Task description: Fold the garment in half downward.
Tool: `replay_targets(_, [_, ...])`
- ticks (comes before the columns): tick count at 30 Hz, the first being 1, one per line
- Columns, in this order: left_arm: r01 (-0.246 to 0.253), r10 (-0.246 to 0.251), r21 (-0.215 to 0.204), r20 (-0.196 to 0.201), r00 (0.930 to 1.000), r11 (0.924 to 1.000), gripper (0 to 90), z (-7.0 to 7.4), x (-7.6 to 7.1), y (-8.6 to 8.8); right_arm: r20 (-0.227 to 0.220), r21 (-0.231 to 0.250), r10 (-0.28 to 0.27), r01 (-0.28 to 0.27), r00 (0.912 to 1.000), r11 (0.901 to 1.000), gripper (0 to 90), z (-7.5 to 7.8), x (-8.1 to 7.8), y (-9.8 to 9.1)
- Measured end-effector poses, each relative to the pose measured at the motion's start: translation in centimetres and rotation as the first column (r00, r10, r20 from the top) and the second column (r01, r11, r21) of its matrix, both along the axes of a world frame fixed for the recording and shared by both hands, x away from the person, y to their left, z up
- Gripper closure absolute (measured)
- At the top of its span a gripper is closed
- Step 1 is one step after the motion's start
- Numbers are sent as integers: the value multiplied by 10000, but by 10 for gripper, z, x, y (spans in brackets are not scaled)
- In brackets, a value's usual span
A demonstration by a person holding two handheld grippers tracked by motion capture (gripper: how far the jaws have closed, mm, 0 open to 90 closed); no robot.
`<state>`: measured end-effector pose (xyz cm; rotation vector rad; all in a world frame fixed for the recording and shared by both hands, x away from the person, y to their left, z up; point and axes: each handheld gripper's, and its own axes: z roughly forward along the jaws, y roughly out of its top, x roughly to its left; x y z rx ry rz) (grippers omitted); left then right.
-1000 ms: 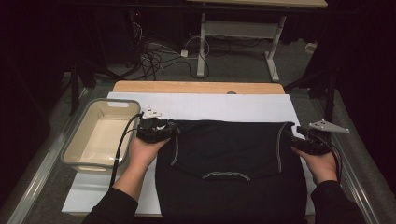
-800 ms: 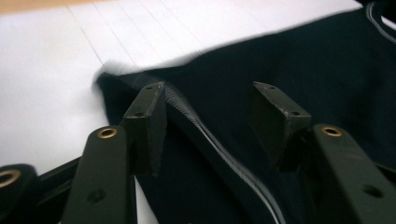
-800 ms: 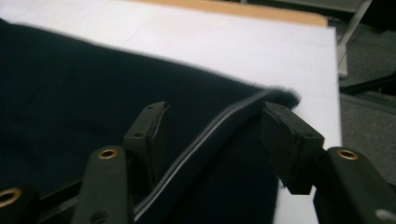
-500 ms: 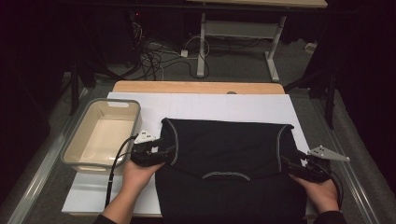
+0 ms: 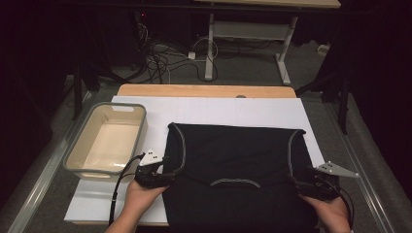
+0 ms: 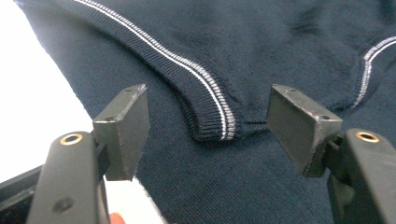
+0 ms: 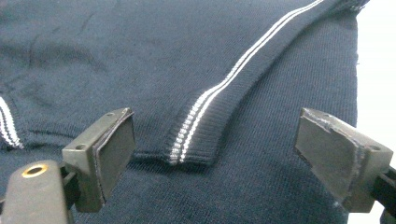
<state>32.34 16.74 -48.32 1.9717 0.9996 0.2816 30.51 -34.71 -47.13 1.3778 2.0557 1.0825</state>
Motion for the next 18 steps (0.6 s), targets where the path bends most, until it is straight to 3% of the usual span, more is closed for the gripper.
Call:
replay_targets(5, [-30, 30, -78, 39, 10000, 10000, 210, 1, -1, -1, -138, -43, 171, -171, 9998, 9998, 157, -3, 0, 1])
replay_targets(9, [-22, 22, 143, -37, 10000, 9999, 212, -1, 0, -4, -64, 234, 137, -136, 9999, 9996, 193, -4, 0, -2])
replay_targets(15, [90, -90, 682, -5, 10000, 9976, 283, -7, 0, -11, -97, 67, 137, -137, 9999, 9999, 327, -5, 0, 0])
replay_targets(18, [236, -215, 941, -234, 9995, 9953, 335, -10, 3, -14, -193, 9, 109, -109, 9998, 9999, 372, -5, 1, 0])
